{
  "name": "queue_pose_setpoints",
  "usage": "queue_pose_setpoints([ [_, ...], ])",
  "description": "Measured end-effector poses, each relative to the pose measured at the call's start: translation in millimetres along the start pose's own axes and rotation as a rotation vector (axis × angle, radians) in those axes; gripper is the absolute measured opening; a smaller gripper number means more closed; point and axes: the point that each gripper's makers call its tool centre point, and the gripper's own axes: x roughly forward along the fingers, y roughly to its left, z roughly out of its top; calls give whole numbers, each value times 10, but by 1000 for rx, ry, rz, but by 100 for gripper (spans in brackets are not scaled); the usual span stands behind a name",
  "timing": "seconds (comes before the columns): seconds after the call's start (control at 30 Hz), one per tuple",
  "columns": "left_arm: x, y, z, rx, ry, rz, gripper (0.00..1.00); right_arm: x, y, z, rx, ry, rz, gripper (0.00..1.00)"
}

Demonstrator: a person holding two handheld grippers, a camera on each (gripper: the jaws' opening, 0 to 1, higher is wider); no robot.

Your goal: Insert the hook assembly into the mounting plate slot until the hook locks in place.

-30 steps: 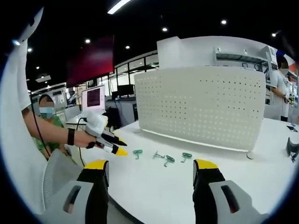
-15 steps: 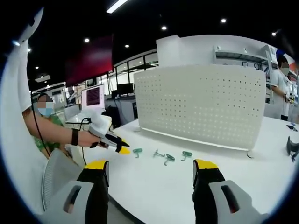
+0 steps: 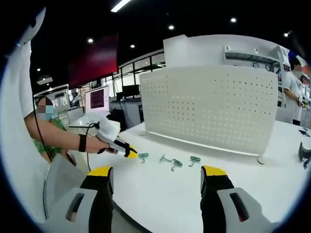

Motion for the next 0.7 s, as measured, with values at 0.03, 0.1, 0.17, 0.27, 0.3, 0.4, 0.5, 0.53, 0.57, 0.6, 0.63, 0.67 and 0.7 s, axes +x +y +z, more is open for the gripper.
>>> queue_pose_setpoints([
  [0.03, 6, -2, 0, 0, 0, -1, 11, -1, -5, -6, -1, 2, 0, 74],
  [0.1, 26, -20, -3, 4, 4, -7, 11, -4, -12, -16, 1, 6, -2, 74],
  [0.17, 45, -24, -6, 8, 7, -7, 10, -6, -22, -11, 1, 6, -3, 74],
  [0.27, 73, -26, -22, -4, 18, -5, 10, -11, -31, -9, 3, 6, -6, 74],
  [0.3, 81, -23, -27, -8, 18, -4, 10, -10, -33, -14, 4, 6, -6, 74],
  [0.4, 93, -36, -28, -7, 17, -8, 9, -5, -32, -34, 4, 13, -7, 74],
  [0.5, 105, -29, -19, -12, 12, -6, 8, -2, -36, -37, 7, 14, -8, 74],
  [0.53, 114, -27, -24, -16, 15, -7, 8, -2, -37, -33, 5, 13, -8, 74],
  [0.57, 120, -29, -28, -17, 17, -10, 8, -2, -39, -31, 5, 13, -9, 74],
  [0.6, 121, -31, -28, -19, 17, -11, 8, -1, -42, -26, 6, 12, -10, 74],
  [0.63, 126, -26, -31, -23, 18, -9, 8, 0, -44, -22, 6, 10, -10, 74],
  [0.67, 132, -24, -36, -26, 20, -9, 8, 1, -47, -21, 7, 11, -11, 74],
  [0.7, 139, -21, -41, -29, 21, -10, 8, 0, -49, -22, 6, 12, -12, 74],
])
